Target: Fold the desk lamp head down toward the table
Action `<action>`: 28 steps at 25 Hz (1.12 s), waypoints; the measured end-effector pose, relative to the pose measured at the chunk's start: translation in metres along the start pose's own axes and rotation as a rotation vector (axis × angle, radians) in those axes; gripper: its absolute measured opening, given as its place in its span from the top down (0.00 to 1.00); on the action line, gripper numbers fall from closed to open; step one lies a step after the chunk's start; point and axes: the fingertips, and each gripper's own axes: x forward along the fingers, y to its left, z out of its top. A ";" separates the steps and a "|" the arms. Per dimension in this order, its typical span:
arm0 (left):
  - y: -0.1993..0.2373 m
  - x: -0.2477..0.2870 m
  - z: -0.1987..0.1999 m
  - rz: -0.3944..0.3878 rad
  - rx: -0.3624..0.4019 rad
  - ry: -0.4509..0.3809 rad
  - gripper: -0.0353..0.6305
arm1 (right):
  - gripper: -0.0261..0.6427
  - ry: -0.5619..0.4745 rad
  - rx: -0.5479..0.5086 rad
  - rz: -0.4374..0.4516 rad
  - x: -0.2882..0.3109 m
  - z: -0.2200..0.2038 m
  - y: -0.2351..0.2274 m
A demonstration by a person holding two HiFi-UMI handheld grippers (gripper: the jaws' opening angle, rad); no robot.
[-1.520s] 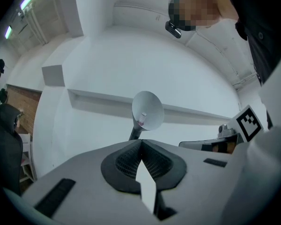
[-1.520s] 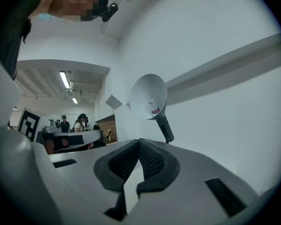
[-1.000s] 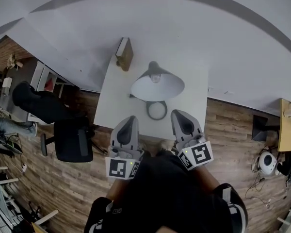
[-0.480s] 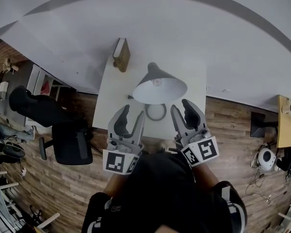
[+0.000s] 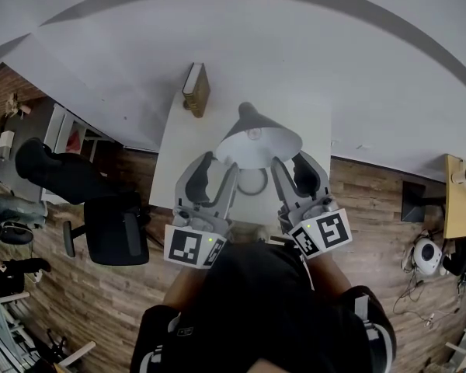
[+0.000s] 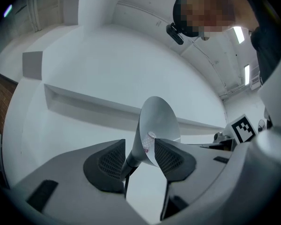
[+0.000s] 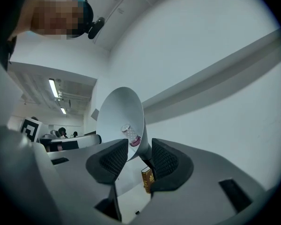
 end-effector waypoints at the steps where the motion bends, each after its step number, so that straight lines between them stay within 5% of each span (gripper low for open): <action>1: -0.002 0.002 -0.001 -0.007 -0.003 0.006 0.66 | 0.73 0.000 -0.002 0.000 0.001 0.001 0.000; 10: -0.008 0.013 -0.009 -0.036 -0.009 0.028 0.81 | 0.81 0.009 -0.009 0.025 0.006 0.000 0.001; 28: -0.009 -0.009 -0.033 -0.041 -0.048 0.050 0.85 | 0.86 0.068 -0.019 0.008 -0.011 -0.026 0.005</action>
